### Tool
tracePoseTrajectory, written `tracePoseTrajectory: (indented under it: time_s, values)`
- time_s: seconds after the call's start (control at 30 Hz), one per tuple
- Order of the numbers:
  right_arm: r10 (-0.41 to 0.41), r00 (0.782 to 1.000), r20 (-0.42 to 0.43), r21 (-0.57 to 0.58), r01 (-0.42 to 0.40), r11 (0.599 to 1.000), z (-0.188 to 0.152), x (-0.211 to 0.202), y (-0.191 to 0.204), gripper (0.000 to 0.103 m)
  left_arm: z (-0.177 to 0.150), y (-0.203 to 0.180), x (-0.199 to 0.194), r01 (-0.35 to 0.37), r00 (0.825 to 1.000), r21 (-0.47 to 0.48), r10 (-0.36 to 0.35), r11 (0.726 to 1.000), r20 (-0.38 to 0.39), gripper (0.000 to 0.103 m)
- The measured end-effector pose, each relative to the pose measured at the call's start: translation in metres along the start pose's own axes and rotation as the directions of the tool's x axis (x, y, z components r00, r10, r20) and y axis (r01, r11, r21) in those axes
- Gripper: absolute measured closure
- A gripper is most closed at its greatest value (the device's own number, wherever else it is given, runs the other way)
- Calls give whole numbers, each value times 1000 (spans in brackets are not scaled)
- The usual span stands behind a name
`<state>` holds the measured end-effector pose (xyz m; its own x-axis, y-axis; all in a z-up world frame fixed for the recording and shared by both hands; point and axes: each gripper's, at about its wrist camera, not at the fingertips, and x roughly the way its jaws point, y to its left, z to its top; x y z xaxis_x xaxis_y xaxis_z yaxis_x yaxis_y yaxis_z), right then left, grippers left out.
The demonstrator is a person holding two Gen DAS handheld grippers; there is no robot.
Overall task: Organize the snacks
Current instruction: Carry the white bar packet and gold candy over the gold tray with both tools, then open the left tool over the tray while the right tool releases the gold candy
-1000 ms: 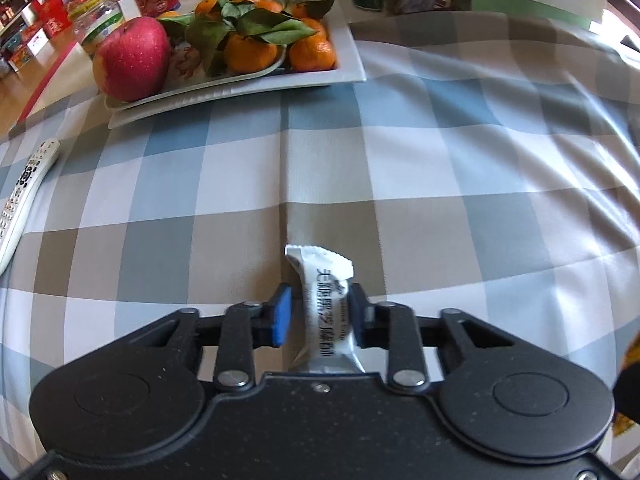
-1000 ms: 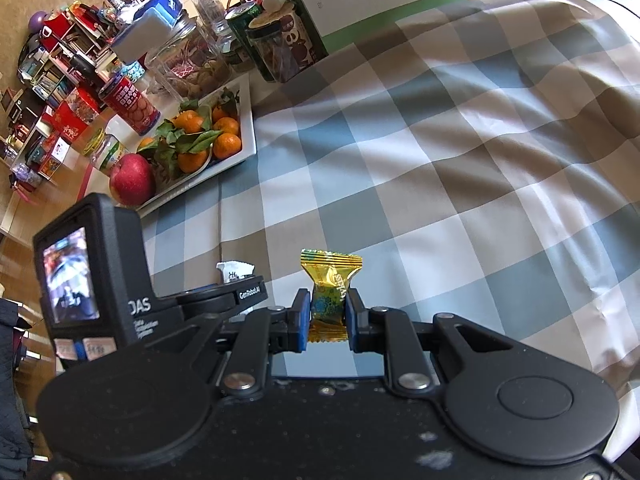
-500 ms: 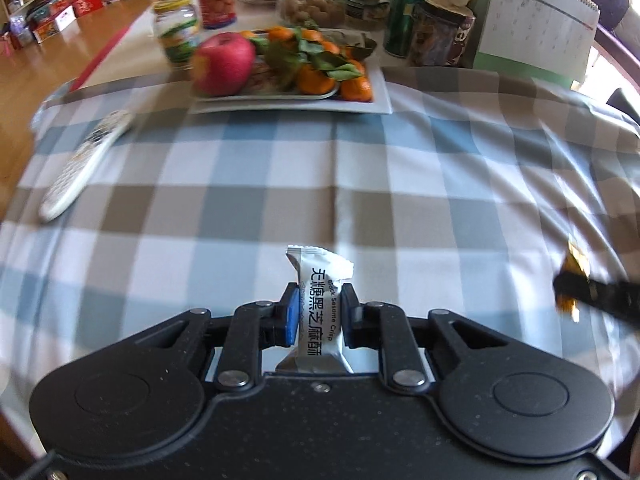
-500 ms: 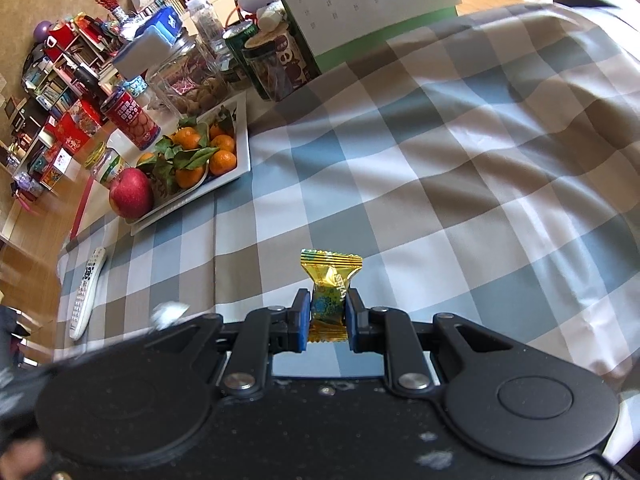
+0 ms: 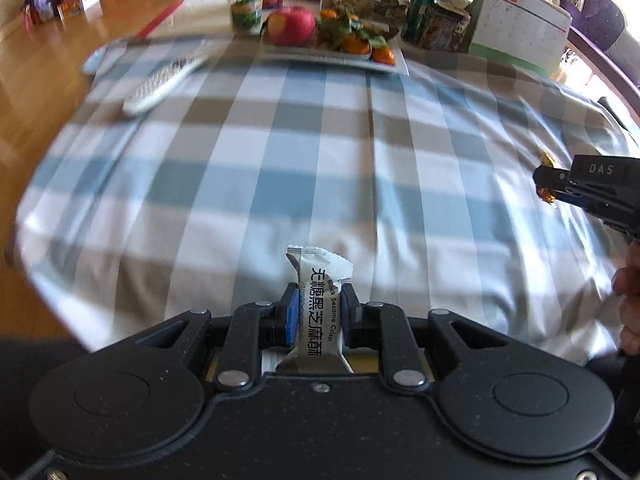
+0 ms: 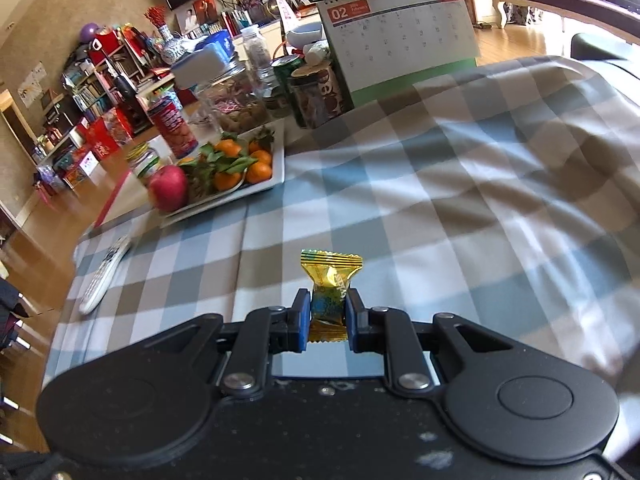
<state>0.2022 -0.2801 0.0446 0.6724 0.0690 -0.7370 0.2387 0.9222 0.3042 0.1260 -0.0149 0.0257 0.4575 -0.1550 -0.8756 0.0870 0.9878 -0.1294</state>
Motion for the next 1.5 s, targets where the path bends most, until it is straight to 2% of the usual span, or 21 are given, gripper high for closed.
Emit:
tracePoseTrajectory:
  time_s: [0.17,0.4,0.5,0.67,0.83,0.9,1.0,1.2,1.5]
  values:
    - [17,1000,11,-15,-17,1000,-47,-32,0,83,-41,11,-6,36,999,-53,-36,998,5,76]
    - [31,997,74,-15,-30,999,-109,-82,0,83,-85,17,-14,42,999,-39,-41,998,30,76]
    - [27,995,91,-31,-24,999,-132,-97,5,83,-98,15,-20,45,998,-26,-44,999,46,76]
    - [30,995,93,-29,-27,999,-164,-116,10,83,-113,10,-31,88,991,3,-88,996,104,76]
    - [27,997,68,6,-27,1000,-193,-129,8,83,-117,6,-33,79,985,22,-81,997,150,75]
    - [28,998,57,-5,-28,1000,-197,-129,11,83,-116,8,-31,66,986,5,-66,998,155,75]
    - [4,996,85,-49,0,999,-198,-129,19,83,-116,11,-26,32,988,-22,-28,999,155,75]
    - [8,998,70,-51,-4,999,-196,-123,19,83,-115,16,-21,15,991,-69,-6,998,134,72]
    - [5,998,56,-70,-1,998,-197,-119,23,83,-119,6,-20,-28,991,-17,30,999,128,67]
